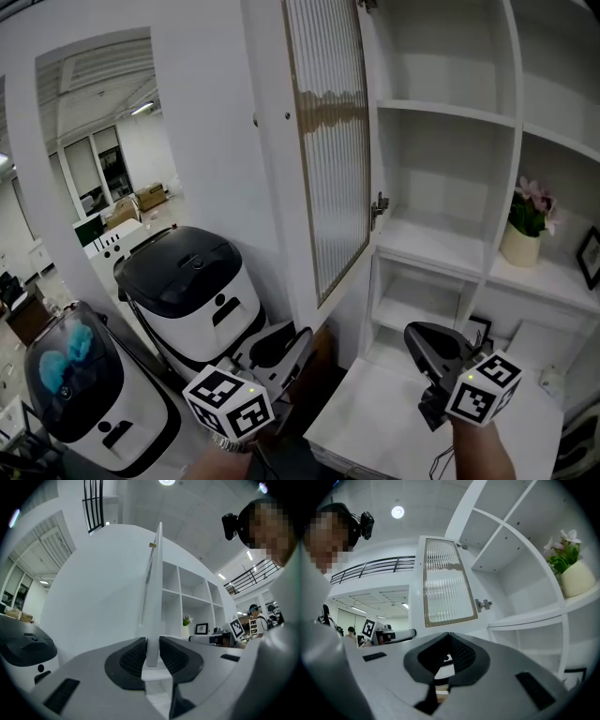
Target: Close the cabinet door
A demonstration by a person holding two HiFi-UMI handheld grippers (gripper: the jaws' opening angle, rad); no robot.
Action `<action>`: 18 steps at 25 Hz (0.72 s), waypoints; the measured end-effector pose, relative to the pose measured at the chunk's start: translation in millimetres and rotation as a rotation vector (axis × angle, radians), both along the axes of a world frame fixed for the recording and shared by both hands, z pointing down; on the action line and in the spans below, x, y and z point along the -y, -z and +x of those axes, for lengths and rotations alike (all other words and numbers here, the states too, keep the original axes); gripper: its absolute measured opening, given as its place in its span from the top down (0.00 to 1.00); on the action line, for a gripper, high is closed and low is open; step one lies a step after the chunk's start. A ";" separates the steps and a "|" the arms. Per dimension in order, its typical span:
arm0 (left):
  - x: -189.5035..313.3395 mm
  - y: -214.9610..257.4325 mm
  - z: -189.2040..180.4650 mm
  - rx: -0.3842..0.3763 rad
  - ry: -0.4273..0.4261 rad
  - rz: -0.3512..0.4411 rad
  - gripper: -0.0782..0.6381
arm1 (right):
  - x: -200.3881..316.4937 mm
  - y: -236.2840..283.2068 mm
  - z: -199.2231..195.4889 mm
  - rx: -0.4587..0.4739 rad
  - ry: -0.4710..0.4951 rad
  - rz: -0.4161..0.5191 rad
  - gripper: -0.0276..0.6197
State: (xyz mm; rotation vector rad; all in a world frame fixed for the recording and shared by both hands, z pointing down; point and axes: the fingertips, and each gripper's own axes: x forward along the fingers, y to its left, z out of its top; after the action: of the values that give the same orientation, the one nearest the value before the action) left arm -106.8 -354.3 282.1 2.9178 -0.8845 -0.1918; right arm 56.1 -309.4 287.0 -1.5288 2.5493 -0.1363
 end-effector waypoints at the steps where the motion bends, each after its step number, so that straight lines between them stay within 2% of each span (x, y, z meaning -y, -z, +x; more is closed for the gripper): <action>1: -1.1 -0.2 0.5 -0.001 -0.003 0.000 0.76 | -0.7 -0.1 0.0 0.000 0.000 0.000 0.95; 18: -24.9 -0.4 28.8 0.013 -0.055 0.001 0.76 | -14.7 11.7 10.6 -0.003 0.001 0.023 0.95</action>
State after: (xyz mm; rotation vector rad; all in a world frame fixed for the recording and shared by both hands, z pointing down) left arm -78.0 -329.4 282.5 2.9439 -0.8045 -0.1695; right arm 66.7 -294.7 275.3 -1.5200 2.5449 -0.1044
